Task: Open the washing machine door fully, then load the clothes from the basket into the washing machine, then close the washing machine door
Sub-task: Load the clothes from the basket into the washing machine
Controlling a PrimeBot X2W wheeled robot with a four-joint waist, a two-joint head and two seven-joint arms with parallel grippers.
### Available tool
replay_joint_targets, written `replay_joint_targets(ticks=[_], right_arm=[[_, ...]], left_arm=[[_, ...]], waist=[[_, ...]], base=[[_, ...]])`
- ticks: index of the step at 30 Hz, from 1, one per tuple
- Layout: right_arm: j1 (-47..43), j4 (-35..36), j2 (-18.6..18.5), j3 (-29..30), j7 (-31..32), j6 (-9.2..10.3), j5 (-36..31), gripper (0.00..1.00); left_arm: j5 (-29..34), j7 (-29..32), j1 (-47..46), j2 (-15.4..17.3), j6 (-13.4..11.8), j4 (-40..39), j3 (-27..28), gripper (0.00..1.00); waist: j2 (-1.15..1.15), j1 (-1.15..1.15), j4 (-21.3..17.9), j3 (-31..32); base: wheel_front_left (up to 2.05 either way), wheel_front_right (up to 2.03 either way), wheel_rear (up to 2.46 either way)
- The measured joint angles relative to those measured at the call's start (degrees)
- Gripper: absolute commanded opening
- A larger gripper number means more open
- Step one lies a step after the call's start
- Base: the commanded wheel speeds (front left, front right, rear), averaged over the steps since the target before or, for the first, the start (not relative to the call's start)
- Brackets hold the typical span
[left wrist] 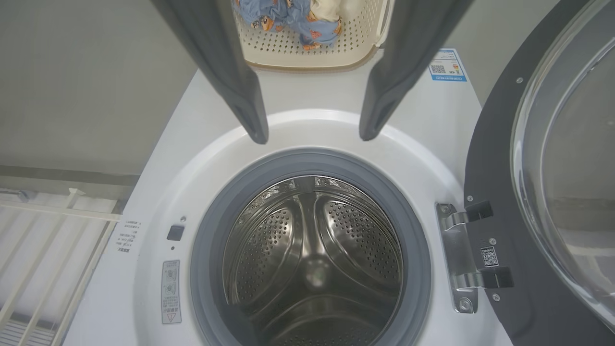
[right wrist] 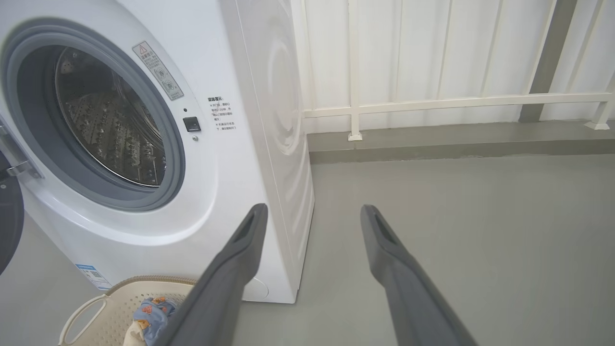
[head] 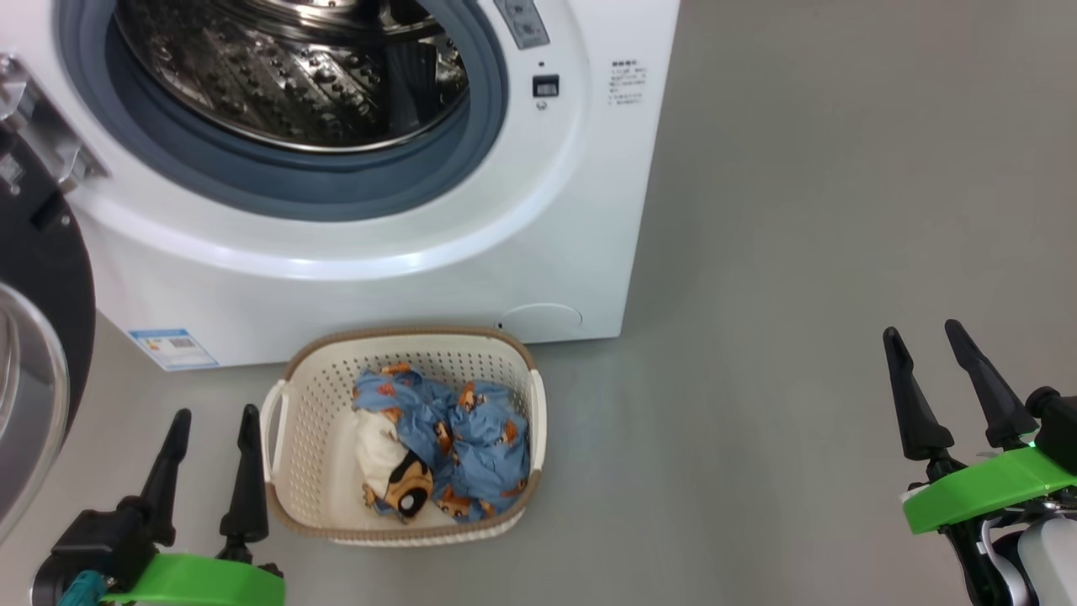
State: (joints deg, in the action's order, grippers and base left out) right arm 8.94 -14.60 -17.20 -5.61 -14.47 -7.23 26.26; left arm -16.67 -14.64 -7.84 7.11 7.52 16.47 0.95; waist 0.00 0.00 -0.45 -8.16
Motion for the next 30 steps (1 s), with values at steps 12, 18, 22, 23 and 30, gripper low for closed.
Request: replay_joint_targets(ticks=[12,18,22,23,30], right_arm=[[0.0,0.1,0.3,0.0,0.0,0.00,0.0,1.00],[0.1,0.1,0.4,0.0,0.0,0.00,0.0,1.00],[0.1,0.1,0.4,0.0,0.0,0.00,0.0,1.00],[0.1,0.1,0.5,0.0,0.0,0.00,0.0,1.00],[0.2,0.1,0.6,-0.1,0.0,0.00,0.0,1.00]], left_arm=[[1.2,0.0,-0.2,0.4,0.0,0.0,-0.6,1.00],[1.2,0.0,-0.2,0.2,0.0,0.0,-0.8,1.00],[1.4,0.0,-0.2,0.0,0.0,0.5,-0.8,1.00],[1.4,0.0,-0.2,-0.1,0.0,0.6,-0.8,1.00],[0.0,0.0,-0.3,-0.5,0.0,1.0,-2.1,1.00]], waist=[[0.00,0.00,0.2,-0.6],[0.00,0.00,0.3,-1.0],[0.00,0.00,0.2,-1.3],[0.00,0.00,0.2,-1.4],[0.00,0.00,-0.1,-2.0]], base=[[0.70,-1.04,0.33],[0.01,-0.01,0.00],[0.00,0.00,0.00],[0.00,0.00,0.00],[0.00,0.00,0.00]])
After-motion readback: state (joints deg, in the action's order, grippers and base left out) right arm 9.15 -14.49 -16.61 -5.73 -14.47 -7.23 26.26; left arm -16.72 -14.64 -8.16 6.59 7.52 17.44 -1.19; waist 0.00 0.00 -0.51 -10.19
